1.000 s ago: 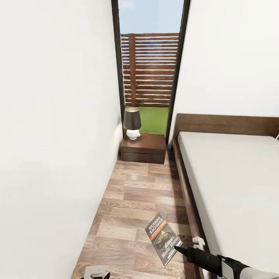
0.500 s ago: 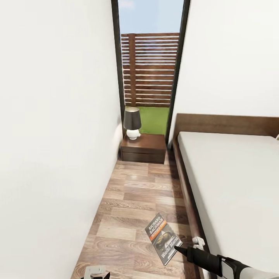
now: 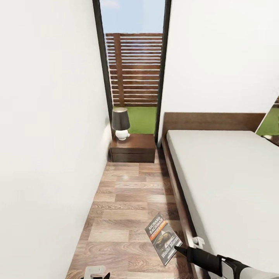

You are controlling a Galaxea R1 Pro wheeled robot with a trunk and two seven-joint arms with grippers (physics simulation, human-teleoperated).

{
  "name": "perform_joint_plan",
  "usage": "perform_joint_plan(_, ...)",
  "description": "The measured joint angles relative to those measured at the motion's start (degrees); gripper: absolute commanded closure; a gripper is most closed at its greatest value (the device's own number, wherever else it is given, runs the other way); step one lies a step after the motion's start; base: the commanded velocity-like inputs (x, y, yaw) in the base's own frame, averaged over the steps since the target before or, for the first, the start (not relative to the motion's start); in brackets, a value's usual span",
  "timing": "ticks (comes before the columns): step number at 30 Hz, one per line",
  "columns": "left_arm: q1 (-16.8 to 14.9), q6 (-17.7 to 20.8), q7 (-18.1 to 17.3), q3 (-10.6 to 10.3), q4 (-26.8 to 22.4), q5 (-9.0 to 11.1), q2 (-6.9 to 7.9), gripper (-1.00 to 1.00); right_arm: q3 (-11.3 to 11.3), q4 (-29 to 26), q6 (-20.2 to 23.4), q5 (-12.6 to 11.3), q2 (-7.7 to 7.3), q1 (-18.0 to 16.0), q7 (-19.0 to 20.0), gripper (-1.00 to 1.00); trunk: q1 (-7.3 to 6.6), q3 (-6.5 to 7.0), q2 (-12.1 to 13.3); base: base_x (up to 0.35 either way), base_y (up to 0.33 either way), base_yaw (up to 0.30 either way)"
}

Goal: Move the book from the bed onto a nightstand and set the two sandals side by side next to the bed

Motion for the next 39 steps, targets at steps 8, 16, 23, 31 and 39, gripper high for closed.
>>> perform_joint_plan(8,0.00,0.01,0.00,-0.01,-0.01,0.00,0.00,-1.00,-0.03,0.04,0.00,0.02,0.02,-0.01,-0.01,1.00,0.00,0.00,0.00,0.000,0.000,-0.009)
perform_joint_plan(16,-0.01,0.00,0.00,0.00,-0.01,0.00,0.00,-1.00,-0.08,0.04,0.00,0.03,0.01,-0.01,0.00,1.00,0.00,0.62,0.00,0.000,0.000,0.000)
perform_joint_plan(23,-0.01,0.00,0.00,0.00,-0.01,0.00,0.00,-1.00,-0.07,0.06,0.00,0.03,0.01,-0.01,0.02,1.00,0.00,1.26,0.00,0.000,0.000,0.000)
perform_joint_plan(31,0.00,0.00,0.00,0.00,-0.01,0.00,0.00,-1.00,-0.06,0.05,0.00,0.03,0.02,0.00,0.03,1.00,0.00,2.00,0.00,0.000,0.000,0.000)
perform_joint_plan(39,-0.01,0.00,0.00,0.00,-0.01,0.00,0.00,-1.00,-0.07,0.04,0.00,0.03,0.02,0.00,0.05,1.00,0.00,2.74,0.00,0.000,0.000,0.000)
